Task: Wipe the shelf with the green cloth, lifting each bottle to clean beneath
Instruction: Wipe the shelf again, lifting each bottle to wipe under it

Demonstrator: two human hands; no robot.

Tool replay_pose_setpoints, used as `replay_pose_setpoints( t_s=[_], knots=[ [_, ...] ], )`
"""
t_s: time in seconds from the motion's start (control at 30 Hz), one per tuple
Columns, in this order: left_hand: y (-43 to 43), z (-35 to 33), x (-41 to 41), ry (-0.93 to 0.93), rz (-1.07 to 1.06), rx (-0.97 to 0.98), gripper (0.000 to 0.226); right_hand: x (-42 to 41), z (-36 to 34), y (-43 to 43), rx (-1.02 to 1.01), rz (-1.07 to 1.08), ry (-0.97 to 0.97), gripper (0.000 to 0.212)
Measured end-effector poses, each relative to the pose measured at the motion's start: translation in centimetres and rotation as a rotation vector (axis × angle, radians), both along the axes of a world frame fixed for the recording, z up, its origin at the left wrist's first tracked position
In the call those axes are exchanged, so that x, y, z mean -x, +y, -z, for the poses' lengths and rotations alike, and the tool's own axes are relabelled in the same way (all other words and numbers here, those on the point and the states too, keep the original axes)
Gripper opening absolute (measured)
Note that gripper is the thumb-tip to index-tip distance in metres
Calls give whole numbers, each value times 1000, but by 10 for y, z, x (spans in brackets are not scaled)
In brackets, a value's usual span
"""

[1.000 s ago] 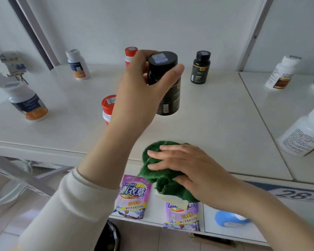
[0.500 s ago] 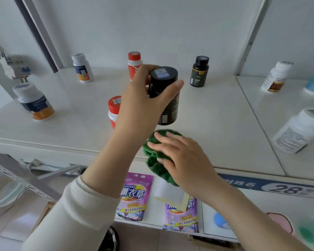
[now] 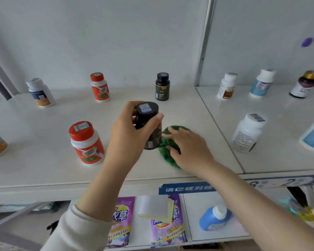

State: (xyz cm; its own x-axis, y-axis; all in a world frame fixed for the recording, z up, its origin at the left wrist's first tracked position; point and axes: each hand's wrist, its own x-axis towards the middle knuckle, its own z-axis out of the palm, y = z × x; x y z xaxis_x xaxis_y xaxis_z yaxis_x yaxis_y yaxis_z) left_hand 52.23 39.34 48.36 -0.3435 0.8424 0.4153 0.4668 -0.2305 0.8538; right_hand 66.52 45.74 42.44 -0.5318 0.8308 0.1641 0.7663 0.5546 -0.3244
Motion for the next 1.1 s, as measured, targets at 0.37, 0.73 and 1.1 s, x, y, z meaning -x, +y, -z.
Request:
replay_pose_setpoints(
  t_s=[0.37, 0.73, 1.1],
  knots=[
    [15, 15, -32, -30, 86, 24, 23, -55, -8, -25, -69, 118, 29, 37],
    [29, 34, -90, 19, 7, 85, 29, -132, -3, -55, -308, -250, 35, 31],
    [19, 40, -122, 119, -243, 82, 61, -240, -19, -12, 108, 39, 765, 10]
  ],
)
